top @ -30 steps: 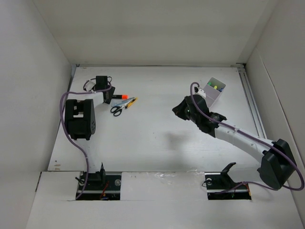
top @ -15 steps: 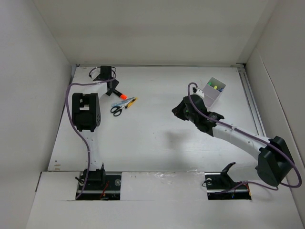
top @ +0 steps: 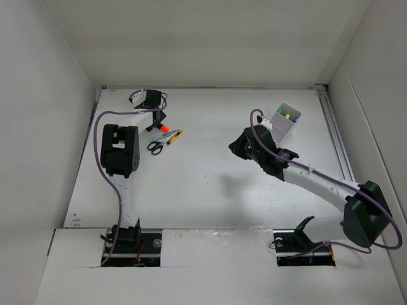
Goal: Sort the stationery into containers
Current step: Pick up the pen from the center of the board.
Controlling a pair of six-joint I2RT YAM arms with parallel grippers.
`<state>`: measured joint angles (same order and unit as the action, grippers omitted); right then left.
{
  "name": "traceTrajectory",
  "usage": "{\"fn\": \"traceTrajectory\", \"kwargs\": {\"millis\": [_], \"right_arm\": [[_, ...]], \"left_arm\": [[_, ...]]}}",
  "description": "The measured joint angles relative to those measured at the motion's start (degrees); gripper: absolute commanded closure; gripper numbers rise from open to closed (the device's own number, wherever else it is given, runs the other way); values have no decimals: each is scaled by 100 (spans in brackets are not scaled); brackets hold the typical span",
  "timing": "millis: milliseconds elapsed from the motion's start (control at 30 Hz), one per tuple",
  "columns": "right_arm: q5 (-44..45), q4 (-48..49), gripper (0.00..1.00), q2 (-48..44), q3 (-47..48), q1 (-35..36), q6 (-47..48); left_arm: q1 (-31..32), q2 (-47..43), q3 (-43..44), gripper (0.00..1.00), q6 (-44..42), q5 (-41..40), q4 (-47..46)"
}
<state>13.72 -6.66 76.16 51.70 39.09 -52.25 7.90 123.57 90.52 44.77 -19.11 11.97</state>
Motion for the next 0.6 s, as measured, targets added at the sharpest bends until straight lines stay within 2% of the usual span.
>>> {"fn": "traceTrajectory", "kwargs": {"millis": [333, 500, 600], "right_arm": [[-2, 26, 82, 0, 0, 0, 0], [-2, 26, 79, 0, 0, 0, 0], [-4, 28, 77, -2, 0, 0, 2]], "left_arm": [[234, -9, -17, 48, -122, -299, 142], [367, -9, -17, 51, -164, -476, 254], [518, -9, -17, 56, -199, -603, 361]]}}
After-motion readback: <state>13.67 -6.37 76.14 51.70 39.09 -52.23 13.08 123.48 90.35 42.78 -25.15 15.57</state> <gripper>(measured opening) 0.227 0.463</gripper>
